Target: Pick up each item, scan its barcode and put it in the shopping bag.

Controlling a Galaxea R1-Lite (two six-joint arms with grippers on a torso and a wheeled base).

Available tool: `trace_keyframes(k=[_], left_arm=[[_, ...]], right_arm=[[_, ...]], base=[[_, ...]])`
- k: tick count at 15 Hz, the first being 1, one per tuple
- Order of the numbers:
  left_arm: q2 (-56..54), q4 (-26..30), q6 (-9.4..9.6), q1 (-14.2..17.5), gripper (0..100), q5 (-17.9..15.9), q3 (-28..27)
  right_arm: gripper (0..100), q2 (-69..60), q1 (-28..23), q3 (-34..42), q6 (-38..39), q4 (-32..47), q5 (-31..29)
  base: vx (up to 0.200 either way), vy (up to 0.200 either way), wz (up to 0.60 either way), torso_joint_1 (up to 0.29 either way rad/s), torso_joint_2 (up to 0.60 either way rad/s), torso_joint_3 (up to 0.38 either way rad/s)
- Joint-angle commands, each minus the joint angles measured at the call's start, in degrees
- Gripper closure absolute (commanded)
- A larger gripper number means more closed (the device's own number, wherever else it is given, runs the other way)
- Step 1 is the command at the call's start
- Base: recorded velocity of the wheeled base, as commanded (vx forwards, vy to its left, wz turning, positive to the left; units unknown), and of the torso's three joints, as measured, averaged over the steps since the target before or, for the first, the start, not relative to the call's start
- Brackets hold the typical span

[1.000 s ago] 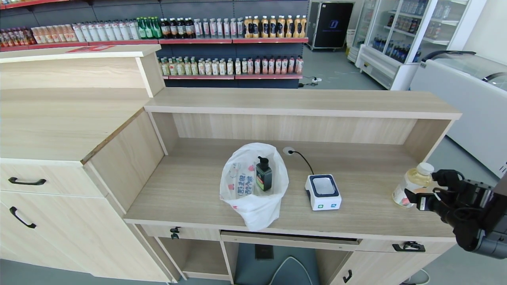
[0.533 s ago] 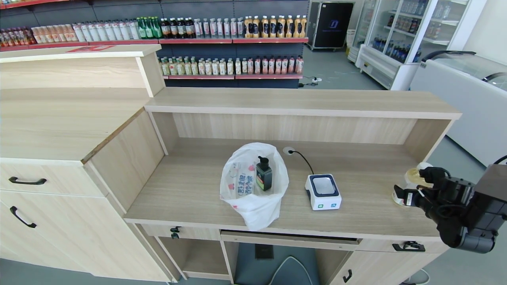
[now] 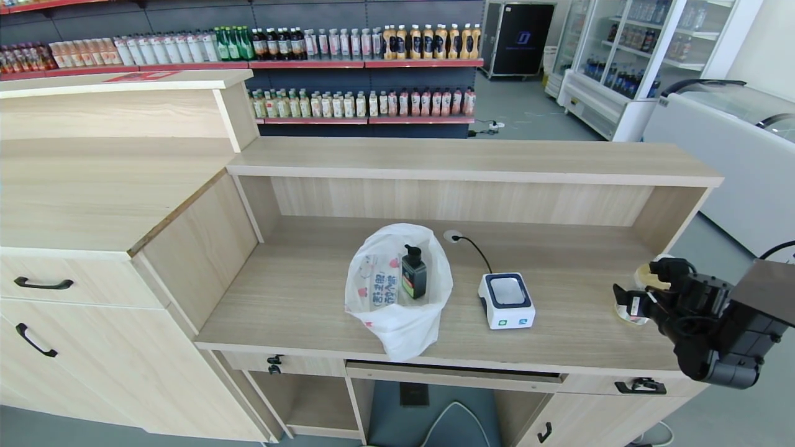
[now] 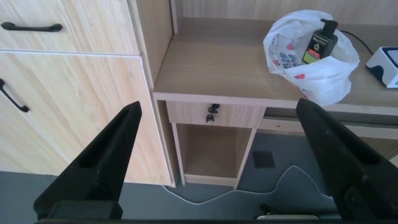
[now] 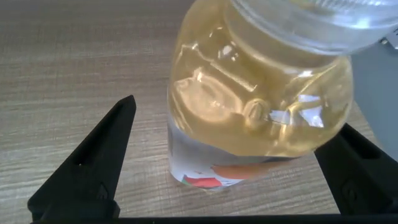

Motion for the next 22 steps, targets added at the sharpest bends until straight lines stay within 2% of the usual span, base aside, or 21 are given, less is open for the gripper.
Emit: trace_keyframes(k=[1, 6, 7, 13, 17, 18, 19, 21, 22], left_arm=[[-0.02, -0.01, -0.01, 0.01, 0, 0.00, 0.00], [-0.02, -0.01, -0.01, 0.01, 0, 0.00, 0.00], [-0.02, -0.01, -0.01, 0.01, 0, 0.00, 0.00], [-0.02, -0.01, -0.01, 0.01, 0, 0.00, 0.00], [-0.02, -0.01, -0.01, 0.01, 0, 0.00, 0.00], [-0.02, -0.01, -0.01, 0.01, 0, 0.00, 0.00], [-0.02, -0.01, -0.01, 0.01, 0, 0.00, 0.00], [-0.02, -0.01, -0.01, 0.01, 0, 0.00, 0.00], [-0.02, -0.01, -0.01, 0.01, 0, 0.00, 0.00]], right_arm=[[0, 2.48, 0.11, -2.33, -1.38, 0.21, -0.04], [0, 5.03, 0.81, -7.34, -3.05, 1.00, 0.05], [100, 5.20, 0.81, -8.04, -3.05, 1.00, 0.14], [100, 6.08, 0.73, -11.20, -4.89, 1.00, 0.31], [100, 5.73, 0.73, -10.59, -7.97, 0.56, 0.49], [100, 3.71, 0.55, -10.59, -6.91, 1.08, 2.86], [100, 0.37, 0.73, -9.89, -5.07, 3.28, 4.00], [100, -10.53, 2.22, -9.36, 2.05, 14.53, 4.62], [100, -21.96, 3.72, -10.24, 9.52, 29.56, 8.40]], base=[[0.000, 0.000, 0.00, 0.000, 0.00, 0.000], [0.000, 0.000, 0.00, 0.000, 0.00, 0.000], [0.000, 0.000, 0.00, 0.000, 0.00, 0.000], [0.000, 0.000, 0.00, 0.000, 0.00, 0.000], [0.000, 0.000, 0.00, 0.000, 0.00, 0.000], [0.000, 0.000, 0.00, 0.000, 0.00, 0.000], [0.000, 0.000, 0.00, 0.000, 0.00, 0.000], [0.000, 0.000, 0.00, 0.000, 0.00, 0.000], [0.000, 0.000, 0.00, 0.000, 0.00, 0.000]])
